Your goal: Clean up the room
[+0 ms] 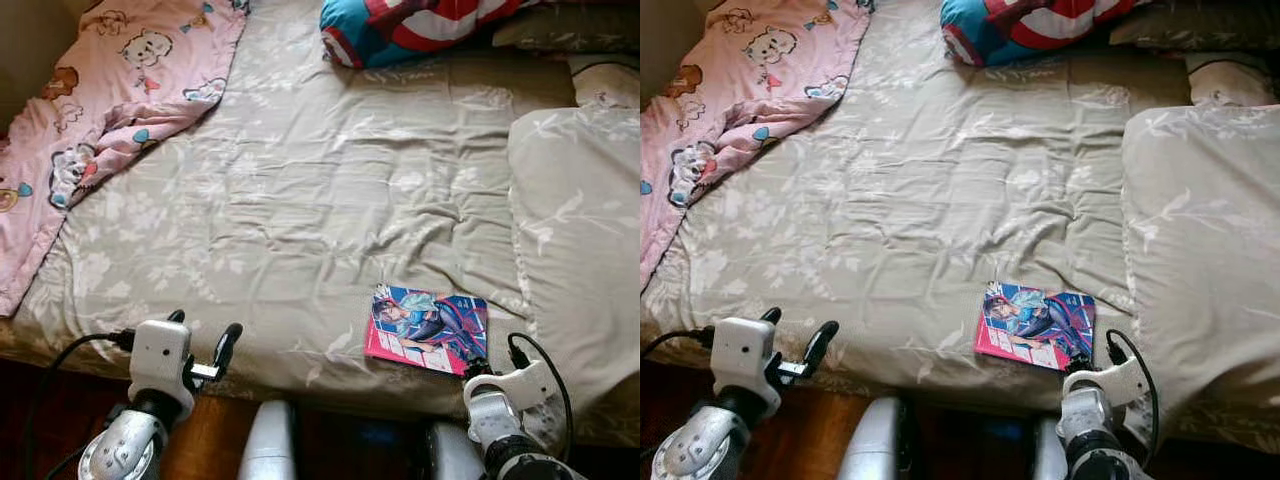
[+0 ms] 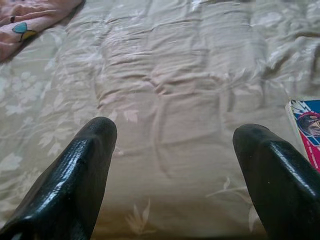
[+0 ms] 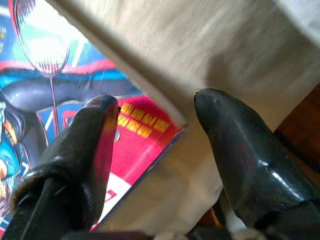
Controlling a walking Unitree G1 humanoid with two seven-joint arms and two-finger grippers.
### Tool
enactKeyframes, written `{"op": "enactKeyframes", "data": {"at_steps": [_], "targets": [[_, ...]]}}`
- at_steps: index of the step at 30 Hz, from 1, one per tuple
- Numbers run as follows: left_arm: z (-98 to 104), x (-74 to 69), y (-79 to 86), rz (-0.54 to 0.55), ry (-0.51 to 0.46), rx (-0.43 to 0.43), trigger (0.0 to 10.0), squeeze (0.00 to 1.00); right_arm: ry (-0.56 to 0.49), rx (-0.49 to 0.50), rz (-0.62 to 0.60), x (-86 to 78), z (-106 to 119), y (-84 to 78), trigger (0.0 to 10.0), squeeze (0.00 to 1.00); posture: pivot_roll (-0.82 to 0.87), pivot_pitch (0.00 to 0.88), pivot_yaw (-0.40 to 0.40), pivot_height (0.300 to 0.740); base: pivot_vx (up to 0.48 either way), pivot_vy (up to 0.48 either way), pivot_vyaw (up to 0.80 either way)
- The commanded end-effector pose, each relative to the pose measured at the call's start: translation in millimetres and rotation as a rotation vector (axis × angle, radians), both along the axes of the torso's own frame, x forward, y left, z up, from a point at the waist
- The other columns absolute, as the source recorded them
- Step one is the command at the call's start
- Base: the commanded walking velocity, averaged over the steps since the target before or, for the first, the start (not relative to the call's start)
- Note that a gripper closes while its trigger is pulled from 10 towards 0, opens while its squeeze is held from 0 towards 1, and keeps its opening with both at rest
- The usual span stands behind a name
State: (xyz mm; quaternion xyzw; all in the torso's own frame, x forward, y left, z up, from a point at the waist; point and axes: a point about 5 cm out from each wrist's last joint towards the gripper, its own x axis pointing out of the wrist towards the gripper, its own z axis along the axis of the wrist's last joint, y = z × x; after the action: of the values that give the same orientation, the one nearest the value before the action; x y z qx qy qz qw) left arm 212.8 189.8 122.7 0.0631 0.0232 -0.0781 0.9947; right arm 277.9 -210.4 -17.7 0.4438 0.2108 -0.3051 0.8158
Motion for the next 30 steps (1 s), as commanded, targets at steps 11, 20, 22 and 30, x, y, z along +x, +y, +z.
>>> {"op": "enactKeyframes", "data": {"at_steps": [11, 20, 22, 30], "targets": [[-17.2, 17.2, -6.1, 0.014, 0.007, -0.007, 10.0, 0.00, 0.017, -0.208, 0.162, -0.9, 1.2, 0.6, 10.0, 0.00, 0.16, 0.157, 0.076, 0.658, 0.000, 0.000, 0.00], [-33.0, 30.5, -11.7, 0.033, 0.009, -0.049, 10.0, 0.00, -0.171, -0.582, 0.425, 17.8, 30.3, 2.5, 10.0, 0.00, 0.09, 0.090, 0.029, 0.658, 0.000, 0.000, 0.00], [-39.2, 32.2, -11.7, 0.042, 0.019, -0.065, 10.0, 0.00, -0.227, -0.651, 0.452, 19.3, 37.4, 2.0, 10.0, 0.00, 0.08, 0.081, 0.022, 0.658, 0.000, 0.000, 0.00], [-48.4, 35.8, -7.4, 0.087, 0.020, -0.100, 10.0, 0.00, -0.327, -0.798, 0.516, 15.6, 48.4, 2.4, 10.0, 0.00, 0.05, 0.053, -0.008, 0.658, 0.000, 0.000, 0.00]]}}
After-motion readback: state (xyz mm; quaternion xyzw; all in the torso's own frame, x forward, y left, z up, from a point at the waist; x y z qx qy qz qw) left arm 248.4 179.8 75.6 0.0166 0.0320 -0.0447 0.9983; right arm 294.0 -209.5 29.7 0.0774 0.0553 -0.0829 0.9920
